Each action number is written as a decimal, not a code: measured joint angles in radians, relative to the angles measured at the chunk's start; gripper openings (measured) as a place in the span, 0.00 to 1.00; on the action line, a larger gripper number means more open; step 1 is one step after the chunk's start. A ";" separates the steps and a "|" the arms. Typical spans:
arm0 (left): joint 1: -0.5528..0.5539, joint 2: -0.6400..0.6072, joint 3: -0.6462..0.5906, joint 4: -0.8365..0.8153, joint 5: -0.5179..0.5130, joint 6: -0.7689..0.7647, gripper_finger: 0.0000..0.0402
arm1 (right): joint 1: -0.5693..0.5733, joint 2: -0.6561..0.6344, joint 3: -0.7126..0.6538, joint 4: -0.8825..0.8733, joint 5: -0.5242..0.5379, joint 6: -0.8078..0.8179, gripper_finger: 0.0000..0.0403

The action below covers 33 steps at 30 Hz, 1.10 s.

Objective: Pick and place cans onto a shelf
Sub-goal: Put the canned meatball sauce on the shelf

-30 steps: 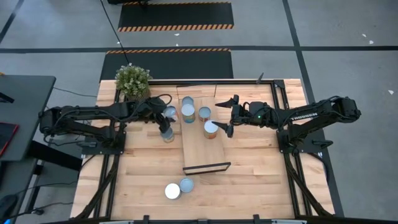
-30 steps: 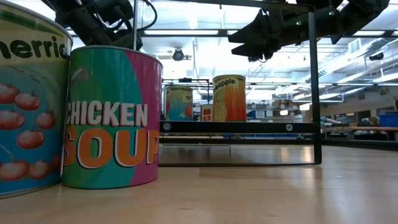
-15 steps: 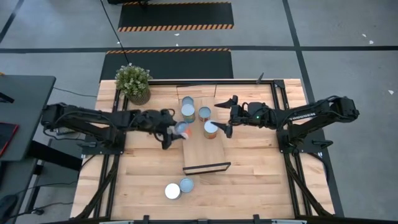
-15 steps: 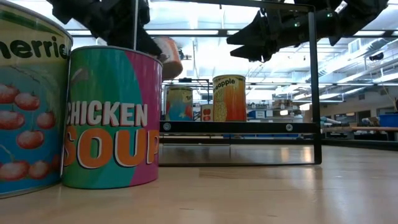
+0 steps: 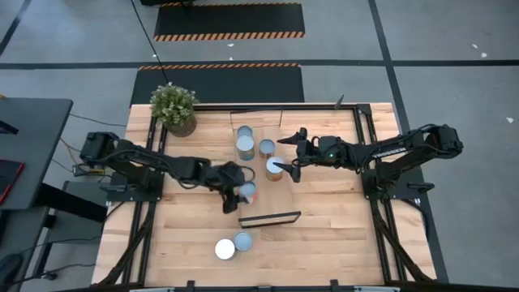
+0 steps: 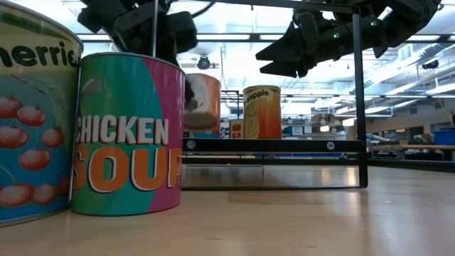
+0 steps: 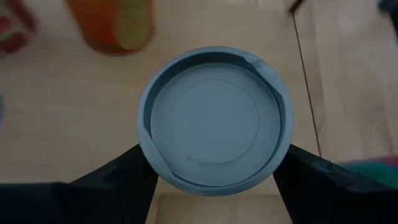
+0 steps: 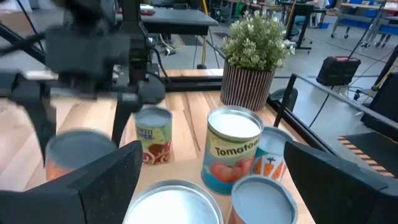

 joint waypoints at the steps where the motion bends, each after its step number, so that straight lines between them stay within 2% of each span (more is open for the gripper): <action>1: -0.008 0.017 0.017 -0.029 0.001 0.017 0.71 | 0.003 -0.002 0.000 0.003 0.000 0.000 0.99; 3: -0.022 0.049 0.044 -0.085 -0.005 0.050 0.71 | 0.005 -0.003 0.000 0.003 0.000 -0.001 0.99; 7: -0.044 0.084 0.061 -0.085 -0.058 0.104 0.74 | 0.006 -0.006 0.000 -0.003 0.000 -0.001 0.99; 17: -0.045 0.091 0.067 -0.045 -0.058 0.130 0.97 | 0.020 -0.006 0.000 -0.016 0.000 -0.003 0.99; 22: -0.045 0.091 0.116 -0.115 -0.071 0.145 0.99 | 0.020 -0.006 0.000 -0.015 0.000 -0.003 0.99; 29: -0.072 0.068 0.150 -0.200 -0.194 0.184 0.98 | 0.020 -0.006 0.000 -0.015 0.000 0.000 0.99; 33: -0.090 0.005 0.149 -0.272 -0.272 0.169 0.97 | 0.020 -0.006 0.000 -0.015 0.000 -0.002 0.99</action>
